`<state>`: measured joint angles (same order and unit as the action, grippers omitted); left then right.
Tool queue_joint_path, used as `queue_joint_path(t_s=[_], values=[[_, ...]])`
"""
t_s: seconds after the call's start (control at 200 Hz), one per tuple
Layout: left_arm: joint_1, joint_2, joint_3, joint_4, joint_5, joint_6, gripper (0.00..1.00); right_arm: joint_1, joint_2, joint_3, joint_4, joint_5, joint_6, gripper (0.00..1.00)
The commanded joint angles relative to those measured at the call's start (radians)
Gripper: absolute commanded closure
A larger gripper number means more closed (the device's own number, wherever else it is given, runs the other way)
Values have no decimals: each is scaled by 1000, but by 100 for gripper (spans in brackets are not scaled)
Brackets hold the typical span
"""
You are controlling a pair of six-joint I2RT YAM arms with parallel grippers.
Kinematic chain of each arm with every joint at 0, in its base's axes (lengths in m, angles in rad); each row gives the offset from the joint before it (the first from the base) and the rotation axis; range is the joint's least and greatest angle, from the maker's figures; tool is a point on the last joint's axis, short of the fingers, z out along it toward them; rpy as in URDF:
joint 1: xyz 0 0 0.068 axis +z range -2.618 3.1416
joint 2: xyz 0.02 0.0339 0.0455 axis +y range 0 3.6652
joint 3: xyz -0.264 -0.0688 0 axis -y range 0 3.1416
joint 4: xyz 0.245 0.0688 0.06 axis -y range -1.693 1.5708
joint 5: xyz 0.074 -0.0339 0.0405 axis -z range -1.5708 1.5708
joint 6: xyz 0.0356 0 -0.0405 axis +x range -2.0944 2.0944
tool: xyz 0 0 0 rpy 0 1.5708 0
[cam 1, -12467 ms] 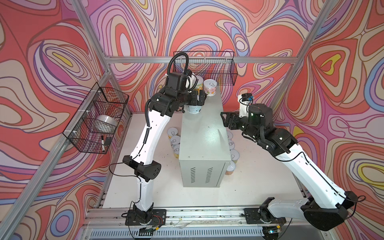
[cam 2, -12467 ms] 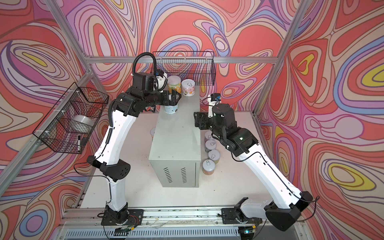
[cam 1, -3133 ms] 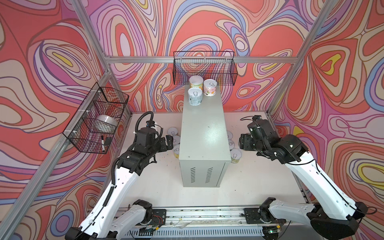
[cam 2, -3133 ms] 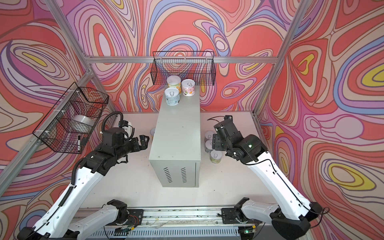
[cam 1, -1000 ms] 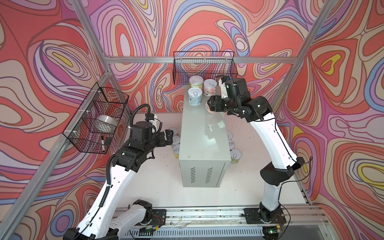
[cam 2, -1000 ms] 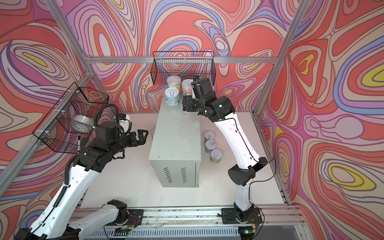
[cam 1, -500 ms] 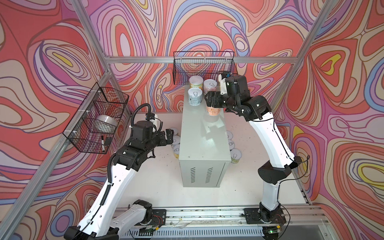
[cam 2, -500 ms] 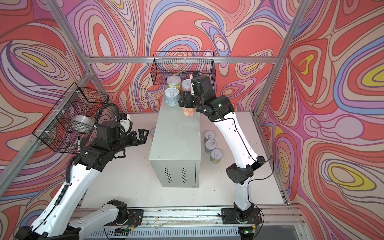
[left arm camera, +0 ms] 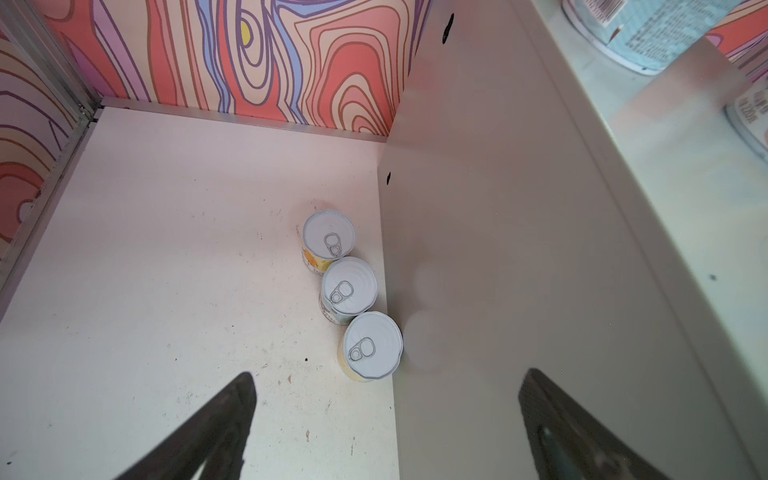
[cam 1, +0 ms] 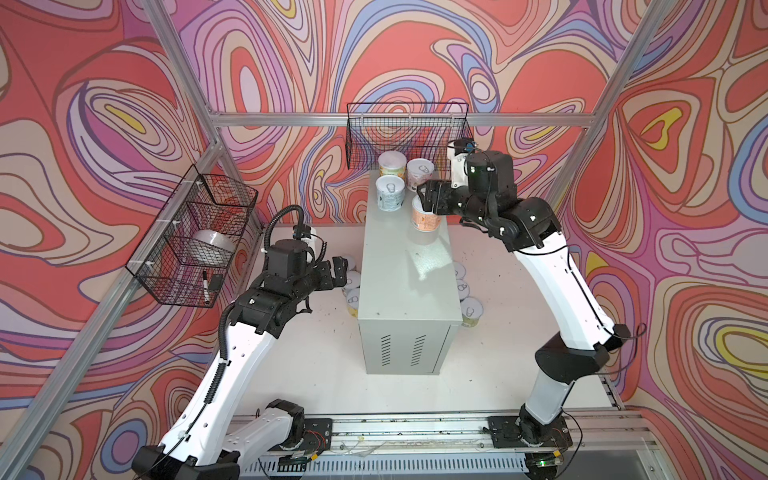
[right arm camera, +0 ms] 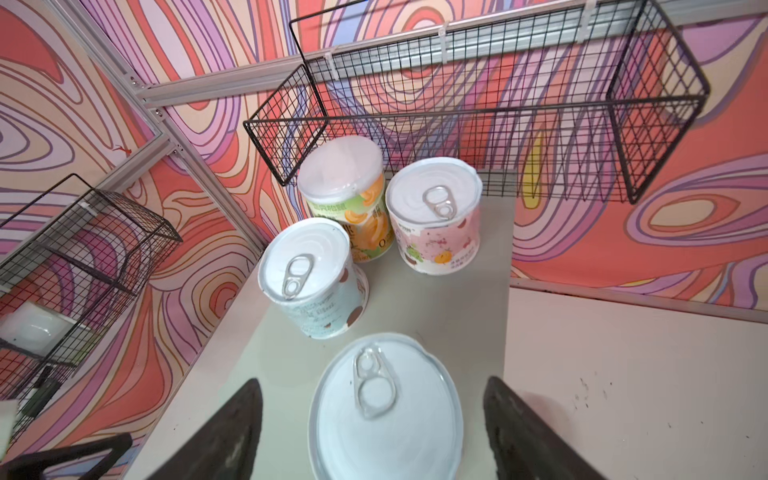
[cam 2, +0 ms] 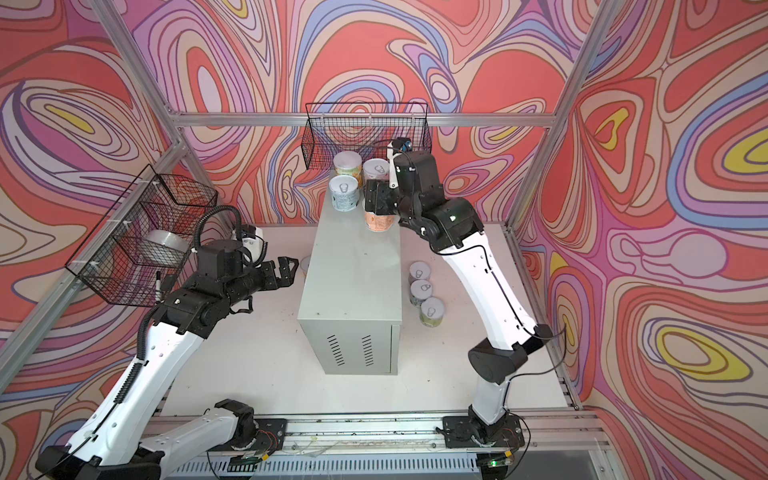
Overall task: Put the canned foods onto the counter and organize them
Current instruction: 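Lower the orange-labelled can onto the box top beside the pink can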
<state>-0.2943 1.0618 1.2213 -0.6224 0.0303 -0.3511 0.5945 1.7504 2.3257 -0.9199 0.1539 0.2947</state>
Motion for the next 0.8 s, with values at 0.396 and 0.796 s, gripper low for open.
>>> queue_joint_path(t_s=[0.396, 0.796], values=[[6, -21, -17, -14, 61, -2, 1, 142, -258, -425, 133, 176, -43, 31], [7, -2, -32, 6, 63, -6, 2, 140, -206, -480, 172, 207, -40, 47]])
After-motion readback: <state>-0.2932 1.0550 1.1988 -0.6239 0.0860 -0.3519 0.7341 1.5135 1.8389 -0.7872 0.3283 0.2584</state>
